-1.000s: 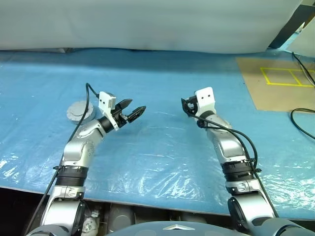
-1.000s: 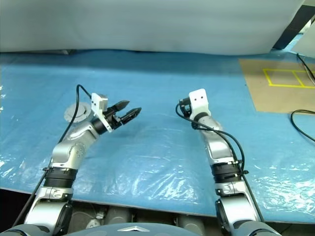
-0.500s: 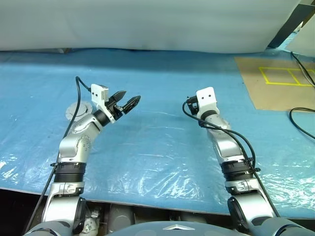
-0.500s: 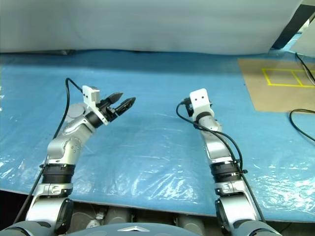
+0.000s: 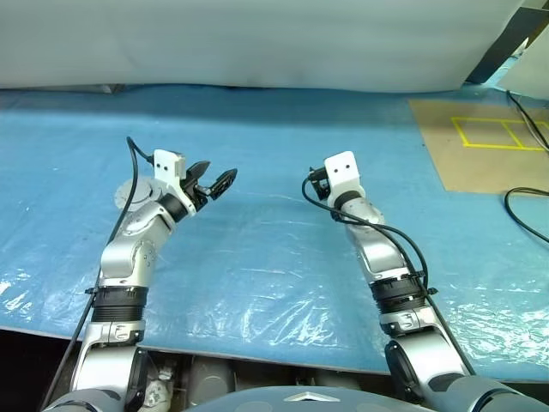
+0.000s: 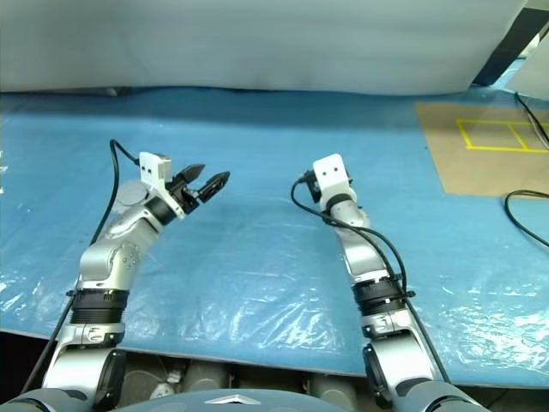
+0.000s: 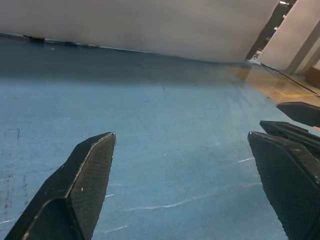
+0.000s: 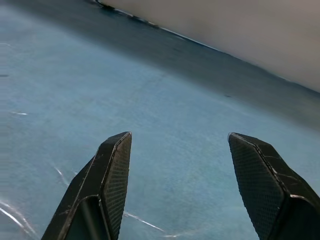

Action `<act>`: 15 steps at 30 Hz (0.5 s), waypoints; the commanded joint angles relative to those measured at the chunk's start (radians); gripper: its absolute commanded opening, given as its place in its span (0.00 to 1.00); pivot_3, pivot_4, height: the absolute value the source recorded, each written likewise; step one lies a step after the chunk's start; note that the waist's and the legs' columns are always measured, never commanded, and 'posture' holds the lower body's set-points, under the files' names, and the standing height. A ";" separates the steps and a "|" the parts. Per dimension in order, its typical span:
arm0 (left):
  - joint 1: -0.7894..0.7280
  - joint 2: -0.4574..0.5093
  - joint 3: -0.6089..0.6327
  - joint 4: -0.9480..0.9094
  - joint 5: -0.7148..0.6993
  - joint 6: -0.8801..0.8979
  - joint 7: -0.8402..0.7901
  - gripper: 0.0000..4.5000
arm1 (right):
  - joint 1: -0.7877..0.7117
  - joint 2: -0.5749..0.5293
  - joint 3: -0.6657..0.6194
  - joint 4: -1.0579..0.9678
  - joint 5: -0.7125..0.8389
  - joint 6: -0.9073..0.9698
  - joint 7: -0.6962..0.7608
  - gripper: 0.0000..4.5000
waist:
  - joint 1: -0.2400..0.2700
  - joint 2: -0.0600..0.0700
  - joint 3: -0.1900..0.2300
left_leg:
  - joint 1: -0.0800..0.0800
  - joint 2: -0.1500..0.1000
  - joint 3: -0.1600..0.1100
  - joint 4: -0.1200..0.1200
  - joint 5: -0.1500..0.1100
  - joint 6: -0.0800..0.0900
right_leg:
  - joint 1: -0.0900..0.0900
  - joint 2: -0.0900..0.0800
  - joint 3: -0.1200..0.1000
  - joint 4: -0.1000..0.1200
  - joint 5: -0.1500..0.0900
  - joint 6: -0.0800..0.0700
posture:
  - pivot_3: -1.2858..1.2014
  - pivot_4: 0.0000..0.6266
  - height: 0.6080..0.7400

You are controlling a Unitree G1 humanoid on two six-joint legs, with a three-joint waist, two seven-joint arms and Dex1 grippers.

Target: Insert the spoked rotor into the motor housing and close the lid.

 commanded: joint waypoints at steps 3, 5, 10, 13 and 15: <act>0.029 0.010 0.036 -0.078 -0.013 0.006 0.023 0.99 | -0.017 0.012 0.003 0.000 -0.004 -0.038 0.004 0.71 | 0.001 0.000 0.000 | 0.000 0.000 0.000 0.000 0.000 0.000 | 0.000 0.000 0.000 0.000 0.000 0.000 | 0.52 0.24 1.00; 0.031 0.014 0.045 -0.085 -0.015 0.012 0.034 0.99 | -0.023 0.011 -0.001 0.012 -0.001 -0.048 0.006 0.71 | 0.001 0.000 0.000 | 0.000 0.000 0.000 0.000 0.000 0.000 | 0.000 0.000 0.000 0.000 0.000 0.000 | 0.52 0.24 1.00; 0.049 0.026 0.041 -0.097 0.006 0.000 0.040 0.99 | -0.033 0.016 -0.007 0.035 -0.004 -0.064 -0.003 0.71 | 0.001 0.000 0.000 | 0.000 0.000 0.000 0.000 0.000 0.000 | 0.000 0.000 0.000 0.000 0.000 0.000 | 0.52 0.24 1.00; 0.057 0.016 0.047 -0.097 0.010 -0.012 0.063 0.99 | -0.027 0.019 -0.004 0.031 -0.009 -0.069 -0.007 0.71 | 0.001 0.000 0.000 | 0.000 0.000 0.000 0.000 0.000 0.000 | 0.000 0.000 0.000 0.000 0.000 0.000 | 0.52 0.24 1.00; 0.061 0.010 0.042 -0.098 0.023 -0.022 0.076 0.99 | -0.022 0.019 -0.003 0.025 -0.011 -0.067 -0.009 0.71 | 0.001 0.000 0.000 | 0.000 0.000 0.000 0.000 0.000 0.000 | 0.000 0.000 0.000 0.000 0.000 0.000 | 0.52 0.24 1.00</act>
